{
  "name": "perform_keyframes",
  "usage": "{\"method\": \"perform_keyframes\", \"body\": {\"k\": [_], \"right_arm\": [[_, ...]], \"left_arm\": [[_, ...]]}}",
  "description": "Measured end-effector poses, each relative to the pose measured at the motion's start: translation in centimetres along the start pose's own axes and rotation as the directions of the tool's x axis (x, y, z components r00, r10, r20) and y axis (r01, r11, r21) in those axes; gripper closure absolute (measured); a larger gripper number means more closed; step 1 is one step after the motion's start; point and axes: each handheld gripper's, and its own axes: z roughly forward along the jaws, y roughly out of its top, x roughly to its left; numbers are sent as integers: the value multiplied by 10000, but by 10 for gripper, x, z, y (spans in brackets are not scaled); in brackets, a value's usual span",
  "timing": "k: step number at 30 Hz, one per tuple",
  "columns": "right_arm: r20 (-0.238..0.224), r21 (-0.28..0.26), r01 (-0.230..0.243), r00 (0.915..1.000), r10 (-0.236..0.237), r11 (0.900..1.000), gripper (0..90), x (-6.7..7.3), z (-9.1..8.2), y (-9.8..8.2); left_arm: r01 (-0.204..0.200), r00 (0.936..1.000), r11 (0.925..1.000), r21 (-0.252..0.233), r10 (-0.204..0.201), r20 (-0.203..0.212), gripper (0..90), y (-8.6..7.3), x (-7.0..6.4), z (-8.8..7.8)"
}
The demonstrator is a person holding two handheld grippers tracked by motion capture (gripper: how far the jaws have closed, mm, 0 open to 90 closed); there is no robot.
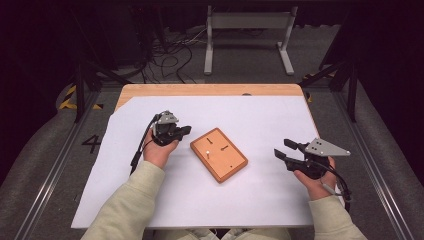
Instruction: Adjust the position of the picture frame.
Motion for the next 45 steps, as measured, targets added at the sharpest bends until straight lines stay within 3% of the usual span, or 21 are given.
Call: {"method": "perform_keyframes", "body": {"k": [4, 9, 14, 23, 25, 35, 41, 42, 44, 45], "right_arm": [[-128, -3, 49, 9999, -49, 10000, 488, 2, -2, 0], [-277, 85, 93, 9996, -91, 9999, 498, 5, -3, 0], [-446, 88, 117, 9989, -113, 9999, 501, 7, -4, 0], [-584, 98, 102, 9982, -96, 9999, 500, 7, -3, 0], [-603, 97, 109, 9981, -103, 9999, 500, 7, -3, 0], [-744, 156, 119, 9972, -107, 9998, 514, 7, -3, 2], [-830, 302, 243, 9963, -217, 9992, 563, 9, -1, 3], [-824, 338, 234, 9964, -205, 9992, 567, 9, 0, 3], [-708, 481, 227, 9973, -193, 9986, 590, 8, 0, 3], [-628, 616, 156, 9980, -117, 9980, 617, 8, 0, 3]], "left_arm": [[-53, 9999, 9999, 125, 52, 95, 900, 2, 1, 9], [-37, 9997, 9982, 607, 24, 225, 900, -4, 1, 22], [-191, 9984, 9911, 1320, 120, 544, 900, -10, 1, 33], [-286, 9975, 9869, 1587, 180, 679, 900, -16, 3, 36], [-309, 9949, 9847, 1715, 138, 1001, 900, -17, 2, 34], [-869, 9799, 9725, 2159, 444, 1944, 900, -25, -28, 20], [-1074, 9648, 9689, 2230, 475, 2585, 900, -27, -53, 16], [-1263, 9630, 9687, 2137, 681, 2607, 900, -26, -55, 15], [-1390, 9636, 9693, 2026, 853, 2533, 900, -25, -60, 13], [-1267, 9640, 9708, 2036, 721, 2559, 900, -25, -60, 12]]}}
